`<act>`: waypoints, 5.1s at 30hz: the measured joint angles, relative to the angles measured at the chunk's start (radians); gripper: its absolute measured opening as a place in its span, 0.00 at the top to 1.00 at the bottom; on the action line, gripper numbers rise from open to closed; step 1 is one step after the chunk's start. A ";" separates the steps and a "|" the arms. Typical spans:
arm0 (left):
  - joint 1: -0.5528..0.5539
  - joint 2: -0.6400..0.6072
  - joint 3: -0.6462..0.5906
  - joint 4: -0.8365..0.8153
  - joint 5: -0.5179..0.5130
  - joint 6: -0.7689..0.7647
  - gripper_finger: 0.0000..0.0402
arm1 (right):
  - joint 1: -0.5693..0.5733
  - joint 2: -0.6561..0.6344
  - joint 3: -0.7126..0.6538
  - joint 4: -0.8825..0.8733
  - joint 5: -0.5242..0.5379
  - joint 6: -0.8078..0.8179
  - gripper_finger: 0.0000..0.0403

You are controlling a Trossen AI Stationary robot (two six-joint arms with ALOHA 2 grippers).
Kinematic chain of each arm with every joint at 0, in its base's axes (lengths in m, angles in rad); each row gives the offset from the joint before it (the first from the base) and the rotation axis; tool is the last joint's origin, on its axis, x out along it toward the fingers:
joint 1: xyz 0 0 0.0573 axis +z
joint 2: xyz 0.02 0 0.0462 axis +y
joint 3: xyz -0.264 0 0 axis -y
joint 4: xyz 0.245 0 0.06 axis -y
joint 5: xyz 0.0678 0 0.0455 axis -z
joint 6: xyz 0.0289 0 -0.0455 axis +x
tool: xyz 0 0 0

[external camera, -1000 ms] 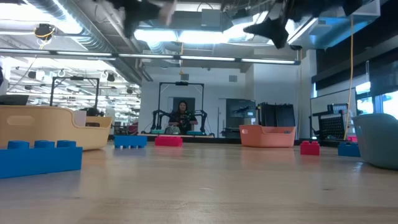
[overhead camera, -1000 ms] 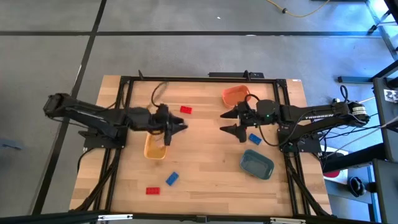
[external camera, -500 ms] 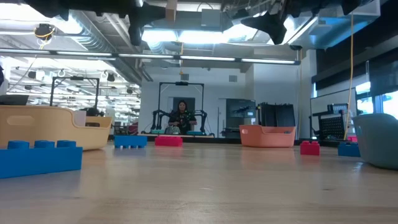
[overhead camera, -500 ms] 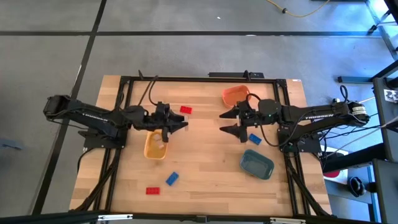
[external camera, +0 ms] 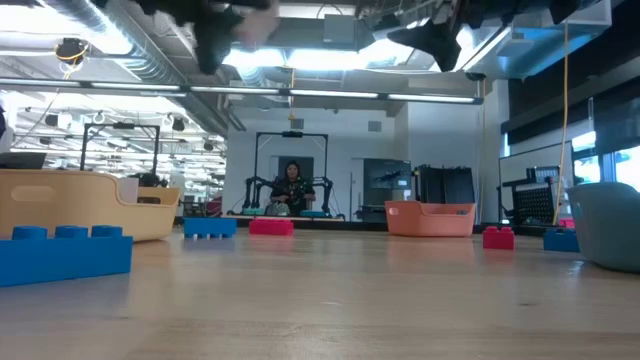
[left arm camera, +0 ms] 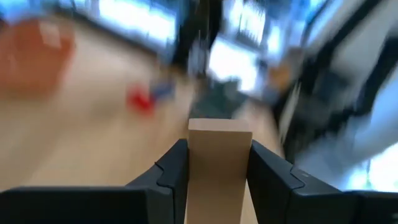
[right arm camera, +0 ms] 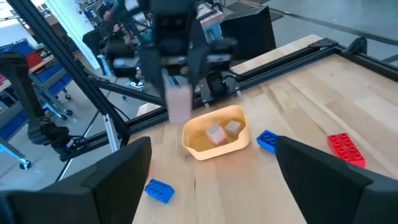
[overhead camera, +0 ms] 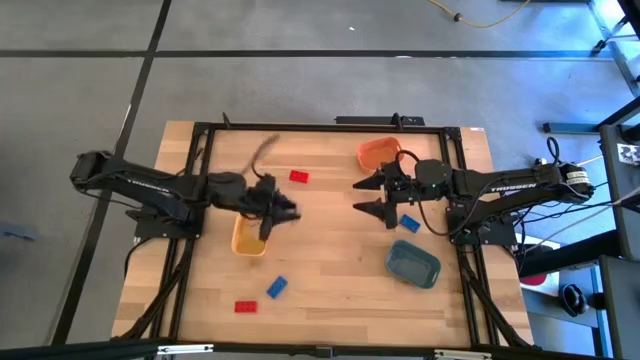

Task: Sort & place blocks by color
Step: Put the brown block into the yellow bin, then put the top left blue game piece into the orange bin

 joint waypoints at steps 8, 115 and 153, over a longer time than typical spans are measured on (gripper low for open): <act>-0.178 0.087 0.276 -0.845 0.024 0.160 0.71 | -0.001 0.000 0.000 -0.024 0.002 -0.003 0.14; 0.261 0.725 0.477 -0.957 -0.062 0.104 0.42 | -0.001 0.000 0.000 -0.049 0.069 0.048 0.14; 0.379 0.772 0.448 -0.907 0.005 0.108 0.42 | -0.001 0.000 0.000 -0.052 0.069 0.047 0.14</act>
